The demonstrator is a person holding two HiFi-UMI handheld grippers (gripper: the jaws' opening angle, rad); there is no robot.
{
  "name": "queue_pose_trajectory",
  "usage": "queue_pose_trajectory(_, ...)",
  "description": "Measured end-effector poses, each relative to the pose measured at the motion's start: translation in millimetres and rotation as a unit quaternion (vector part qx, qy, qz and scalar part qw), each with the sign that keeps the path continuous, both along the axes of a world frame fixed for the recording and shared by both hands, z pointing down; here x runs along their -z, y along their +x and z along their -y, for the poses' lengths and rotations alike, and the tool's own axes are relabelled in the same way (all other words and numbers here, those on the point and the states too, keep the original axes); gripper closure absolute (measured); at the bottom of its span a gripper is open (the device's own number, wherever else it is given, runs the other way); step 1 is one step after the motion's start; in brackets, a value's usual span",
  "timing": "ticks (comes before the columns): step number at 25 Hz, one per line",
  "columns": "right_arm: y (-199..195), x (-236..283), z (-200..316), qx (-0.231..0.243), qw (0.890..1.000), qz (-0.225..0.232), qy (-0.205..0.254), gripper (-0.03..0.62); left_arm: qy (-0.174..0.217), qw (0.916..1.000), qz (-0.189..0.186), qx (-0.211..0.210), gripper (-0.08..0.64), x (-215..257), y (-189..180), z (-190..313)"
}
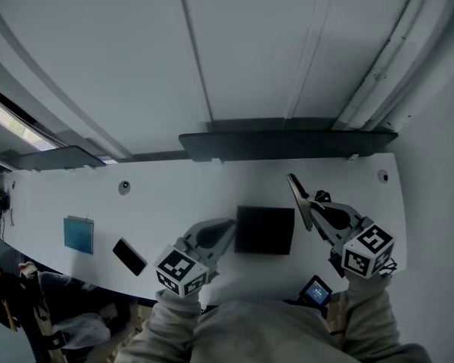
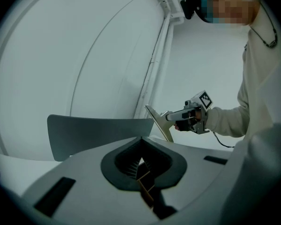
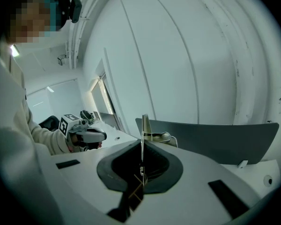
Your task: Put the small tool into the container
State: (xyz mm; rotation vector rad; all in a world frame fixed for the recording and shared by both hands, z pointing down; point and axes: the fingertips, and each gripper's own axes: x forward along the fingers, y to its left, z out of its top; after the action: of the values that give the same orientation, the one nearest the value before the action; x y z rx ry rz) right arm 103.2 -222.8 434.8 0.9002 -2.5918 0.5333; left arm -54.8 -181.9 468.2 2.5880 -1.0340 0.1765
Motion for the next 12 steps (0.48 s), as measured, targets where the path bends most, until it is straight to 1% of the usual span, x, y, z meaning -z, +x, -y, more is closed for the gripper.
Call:
queue_pose_trajectory(7, -10.2, -12.6, -2.0, 0.018, 1.0, -0.025, -0.001, 0.571, -0.002, 0.9999, 0.003, -0.014, 0.558, -4.5, -0.4, -6.3)
queue_pose_trajectory(12, -22.1, -25.8, -0.5, 0.037, 0.998, -0.043, -0.007, 0.571, -0.002, 0.9998, -0.002, -0.019, 0.558, -5.3, -2.9, -10.0)
